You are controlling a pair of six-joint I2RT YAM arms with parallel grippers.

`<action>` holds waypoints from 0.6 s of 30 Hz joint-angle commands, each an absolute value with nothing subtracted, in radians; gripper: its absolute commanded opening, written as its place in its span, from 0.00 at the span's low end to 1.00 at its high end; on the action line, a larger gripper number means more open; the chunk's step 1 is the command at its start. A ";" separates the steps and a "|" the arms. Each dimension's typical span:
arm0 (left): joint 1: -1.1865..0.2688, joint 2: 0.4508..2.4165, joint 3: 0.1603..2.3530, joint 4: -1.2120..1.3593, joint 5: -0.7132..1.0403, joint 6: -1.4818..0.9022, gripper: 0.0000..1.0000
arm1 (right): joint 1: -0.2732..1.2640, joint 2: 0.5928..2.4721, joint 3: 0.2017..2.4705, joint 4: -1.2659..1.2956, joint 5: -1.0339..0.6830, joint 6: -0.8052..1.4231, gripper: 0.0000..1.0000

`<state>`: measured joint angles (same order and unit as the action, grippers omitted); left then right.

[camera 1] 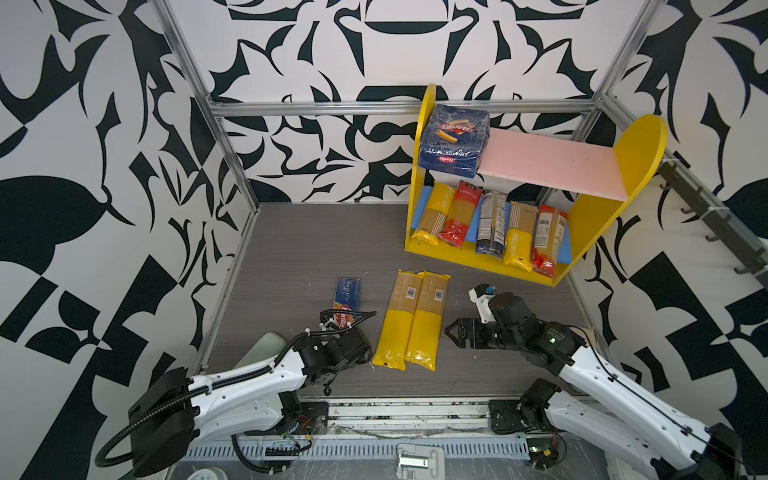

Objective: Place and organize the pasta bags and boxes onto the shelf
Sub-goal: 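Lower the left gripper around the spaghetti box and close it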

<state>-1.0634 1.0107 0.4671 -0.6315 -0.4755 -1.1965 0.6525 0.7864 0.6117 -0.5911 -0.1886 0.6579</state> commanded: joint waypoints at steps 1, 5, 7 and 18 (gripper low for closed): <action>-1.067 1.016 0.485 -0.623 -0.484 -1.193 0.99 | 0.657 0.781 0.618 -0.582 -0.163 0.642 0.95; -1.067 1.014 0.473 -0.618 -0.479 -1.192 0.99 | 0.657 0.790 0.617 -0.579 -0.158 0.643 0.95; -1.067 1.011 0.467 -0.618 -0.478 -1.192 0.99 | 0.657 0.794 0.613 -0.572 -0.160 0.646 0.95; -1.066 0.980 0.432 -0.612 -0.472 -1.201 0.99 | 0.657 0.798 0.607 -0.573 -0.150 0.653 0.96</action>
<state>-1.0637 0.9947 0.4622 -0.6067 -0.4706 -1.1858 0.6525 0.8001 0.6044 -0.5861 -0.1745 0.6579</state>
